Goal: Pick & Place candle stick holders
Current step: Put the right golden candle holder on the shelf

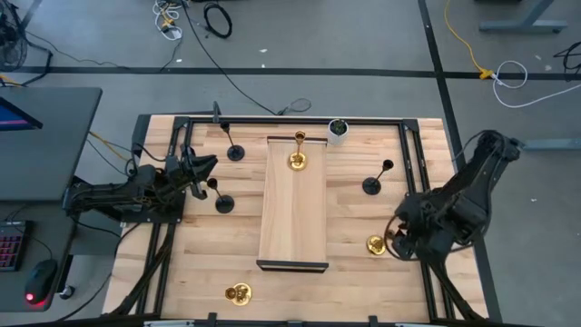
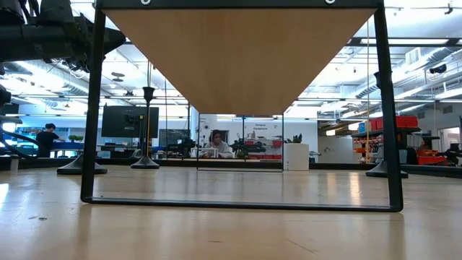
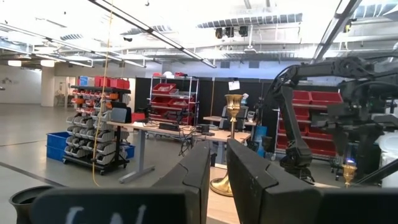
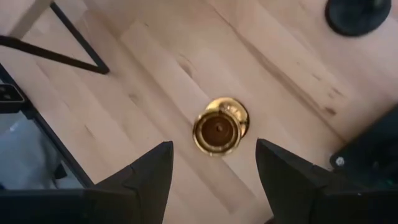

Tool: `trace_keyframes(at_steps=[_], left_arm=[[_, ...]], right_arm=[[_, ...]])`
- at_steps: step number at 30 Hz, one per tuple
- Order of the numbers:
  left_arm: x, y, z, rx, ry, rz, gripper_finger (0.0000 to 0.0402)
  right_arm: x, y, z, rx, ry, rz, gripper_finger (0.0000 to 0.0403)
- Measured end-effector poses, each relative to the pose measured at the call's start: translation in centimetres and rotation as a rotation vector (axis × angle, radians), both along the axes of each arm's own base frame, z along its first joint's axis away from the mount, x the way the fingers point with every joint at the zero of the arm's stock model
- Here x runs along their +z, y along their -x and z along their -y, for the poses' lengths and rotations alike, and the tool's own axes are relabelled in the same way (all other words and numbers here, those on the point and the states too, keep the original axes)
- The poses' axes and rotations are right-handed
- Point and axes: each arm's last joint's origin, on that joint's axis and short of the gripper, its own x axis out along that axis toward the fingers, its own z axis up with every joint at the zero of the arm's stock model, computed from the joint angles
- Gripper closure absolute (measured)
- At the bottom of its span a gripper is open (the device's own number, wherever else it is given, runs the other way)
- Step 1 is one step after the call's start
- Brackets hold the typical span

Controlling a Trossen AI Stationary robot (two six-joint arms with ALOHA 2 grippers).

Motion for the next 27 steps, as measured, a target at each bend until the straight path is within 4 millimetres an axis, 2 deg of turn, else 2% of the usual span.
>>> trace_keyframes(at_steps=[4,10,27], left_arm=[[0.0,0.0,0.0,0.0,0.0,-0.001,0.0346],[0.0,0.0,0.0,0.0,0.0,-0.001,0.0346],[0.0,0.0,0.0,0.0,0.0,-0.001,0.0346]], right_arm=[[-0.7,0.5,-0.5,-0.009,-0.009,-0.003,0.0174],[-2.8,0.8,-1.1,-0.013,-0.021,-0.004,0.0174],[-8.8,0.8,-1.2,-0.02,-0.014,0.027,0.0174]])
